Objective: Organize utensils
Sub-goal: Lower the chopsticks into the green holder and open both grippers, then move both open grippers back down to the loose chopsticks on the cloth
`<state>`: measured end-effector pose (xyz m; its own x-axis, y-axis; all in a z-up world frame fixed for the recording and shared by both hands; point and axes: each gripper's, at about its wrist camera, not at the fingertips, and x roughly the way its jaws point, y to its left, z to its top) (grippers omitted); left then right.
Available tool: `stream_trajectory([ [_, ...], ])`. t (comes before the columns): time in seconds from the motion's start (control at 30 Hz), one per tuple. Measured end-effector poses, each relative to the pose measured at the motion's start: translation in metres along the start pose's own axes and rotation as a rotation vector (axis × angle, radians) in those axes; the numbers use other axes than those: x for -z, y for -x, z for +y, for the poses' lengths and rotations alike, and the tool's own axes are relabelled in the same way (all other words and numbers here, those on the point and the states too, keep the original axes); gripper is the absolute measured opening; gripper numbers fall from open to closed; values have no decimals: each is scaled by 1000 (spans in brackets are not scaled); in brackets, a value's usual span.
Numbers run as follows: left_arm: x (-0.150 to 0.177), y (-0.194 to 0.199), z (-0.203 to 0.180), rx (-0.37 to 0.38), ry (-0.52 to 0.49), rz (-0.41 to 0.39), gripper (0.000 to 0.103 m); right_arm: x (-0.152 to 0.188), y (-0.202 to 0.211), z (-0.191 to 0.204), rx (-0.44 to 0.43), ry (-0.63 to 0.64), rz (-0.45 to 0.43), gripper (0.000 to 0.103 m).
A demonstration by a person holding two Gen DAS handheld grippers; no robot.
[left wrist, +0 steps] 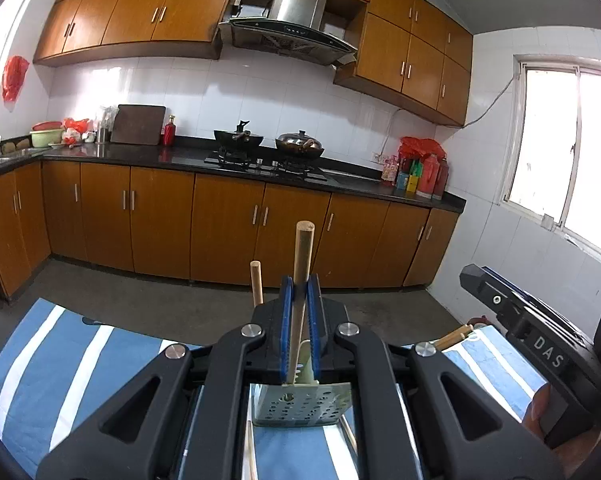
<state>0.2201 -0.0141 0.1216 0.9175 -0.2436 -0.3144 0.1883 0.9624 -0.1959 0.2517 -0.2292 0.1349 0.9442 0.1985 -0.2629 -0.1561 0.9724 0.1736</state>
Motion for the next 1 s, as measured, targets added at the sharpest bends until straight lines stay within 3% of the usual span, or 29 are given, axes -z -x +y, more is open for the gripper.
stream_trajectory([
  [0.1, -3, 7, 0, 1, 9, -13, 18, -2, 9, -3, 2, -4, -14, 30],
  [0.17, -7, 10, 0, 0, 15, -29, 35, -2, 16, -5, 1, -3, -22, 31],
  [0.53, -14, 45, -2, -6, 21, -77, 36, 5, 63, -18, 28, -6, -48, 34],
  [0.67, -2, 68, 9, -13, 10, -73, 36, 26, 79, -31, 55, -24, -13, 35],
  [0.8, 27, 82, 24, -48, -15, -20, 36, 62, 84, -45, 96, -26, 63, 35],
  [1.0, 94, 71, 54, -124, -44, 149, 36, 127, 63, -60, 121, -70, 249, 35],
])
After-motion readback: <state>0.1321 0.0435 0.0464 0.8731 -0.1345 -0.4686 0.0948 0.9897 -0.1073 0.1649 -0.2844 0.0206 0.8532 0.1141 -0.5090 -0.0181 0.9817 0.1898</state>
